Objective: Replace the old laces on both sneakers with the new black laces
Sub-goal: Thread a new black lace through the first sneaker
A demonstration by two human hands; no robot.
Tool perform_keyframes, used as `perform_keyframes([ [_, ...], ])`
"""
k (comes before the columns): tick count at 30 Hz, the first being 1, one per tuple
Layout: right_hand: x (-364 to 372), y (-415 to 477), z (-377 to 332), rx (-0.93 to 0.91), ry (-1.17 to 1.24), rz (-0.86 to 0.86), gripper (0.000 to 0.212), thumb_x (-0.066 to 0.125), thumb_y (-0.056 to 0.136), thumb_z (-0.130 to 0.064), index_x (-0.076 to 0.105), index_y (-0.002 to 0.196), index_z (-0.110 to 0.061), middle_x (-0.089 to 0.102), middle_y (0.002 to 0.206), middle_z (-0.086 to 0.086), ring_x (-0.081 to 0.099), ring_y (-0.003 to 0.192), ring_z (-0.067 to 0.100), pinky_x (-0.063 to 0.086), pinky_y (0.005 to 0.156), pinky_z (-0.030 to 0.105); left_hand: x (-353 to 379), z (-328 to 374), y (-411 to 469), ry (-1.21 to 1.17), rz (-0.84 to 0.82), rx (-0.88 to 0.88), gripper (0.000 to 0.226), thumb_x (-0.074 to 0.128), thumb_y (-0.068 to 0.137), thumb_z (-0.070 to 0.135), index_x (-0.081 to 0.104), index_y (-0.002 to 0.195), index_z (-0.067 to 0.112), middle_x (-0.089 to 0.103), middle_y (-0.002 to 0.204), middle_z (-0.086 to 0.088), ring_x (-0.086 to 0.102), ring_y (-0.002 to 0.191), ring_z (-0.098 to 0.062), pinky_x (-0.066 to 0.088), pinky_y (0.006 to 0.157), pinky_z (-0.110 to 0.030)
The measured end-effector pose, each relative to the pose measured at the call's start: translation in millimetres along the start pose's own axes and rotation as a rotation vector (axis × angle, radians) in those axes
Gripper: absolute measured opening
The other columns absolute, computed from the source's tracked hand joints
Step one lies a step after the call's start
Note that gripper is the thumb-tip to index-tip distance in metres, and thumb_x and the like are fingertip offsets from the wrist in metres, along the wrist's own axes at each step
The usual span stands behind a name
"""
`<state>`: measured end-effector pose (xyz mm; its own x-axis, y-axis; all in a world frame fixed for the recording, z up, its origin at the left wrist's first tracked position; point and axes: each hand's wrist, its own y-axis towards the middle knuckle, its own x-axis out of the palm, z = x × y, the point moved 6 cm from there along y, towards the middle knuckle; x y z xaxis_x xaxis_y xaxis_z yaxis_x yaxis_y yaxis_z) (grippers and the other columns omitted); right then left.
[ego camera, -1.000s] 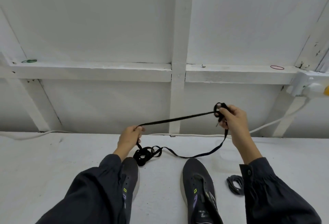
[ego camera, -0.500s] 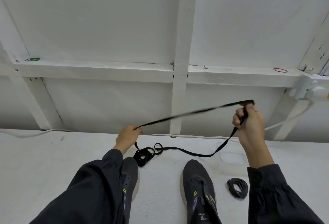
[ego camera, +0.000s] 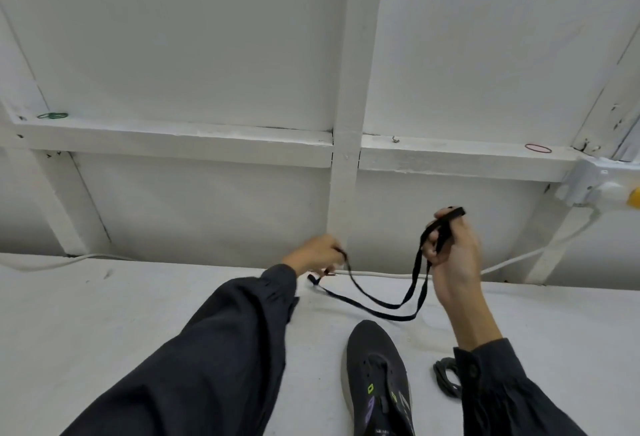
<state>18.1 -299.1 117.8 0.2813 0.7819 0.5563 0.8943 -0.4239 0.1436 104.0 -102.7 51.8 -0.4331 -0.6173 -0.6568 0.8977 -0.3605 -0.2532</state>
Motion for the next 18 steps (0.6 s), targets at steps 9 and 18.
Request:
perform_keyframes([
  [9, 20.0, -24.2, 4.1, -0.031, -0.126, -0.101, 0.031, 0.037, 0.105, -0.02, 0.059, 0.083, -0.014, 0.047, 0.052, -0.002, 0.04, 0.047, 0.008, 0.026, 0.043, 0.019, -31.3, 116.3, 23.3, 0.042, 0.271, 0.458, 0.048, 0.049, 0.086, -0.009, 0.057, 0.131, 0.008, 0.049, 0.141, -0.009, 0.044, 0.132, -0.023, 0.034, 0.108, -0.029],
  [18, -4.8, -29.6, 51.8, 0.14, -0.412, -0.044, 0.031, 0.042, 0.103, -0.017, 0.063, 0.083, -0.008, 0.051, 0.058, 0.001, 0.042, 0.055, 0.012, 0.034, 0.051, 0.018, -6.6, 20.4, 17.8, -0.038, 0.19, 0.216, 0.05, 0.055, 0.089, -0.006, 0.049, 0.138, 0.003, 0.047, 0.144, -0.011, 0.047, 0.129, -0.024, 0.036, 0.103, -0.027],
])
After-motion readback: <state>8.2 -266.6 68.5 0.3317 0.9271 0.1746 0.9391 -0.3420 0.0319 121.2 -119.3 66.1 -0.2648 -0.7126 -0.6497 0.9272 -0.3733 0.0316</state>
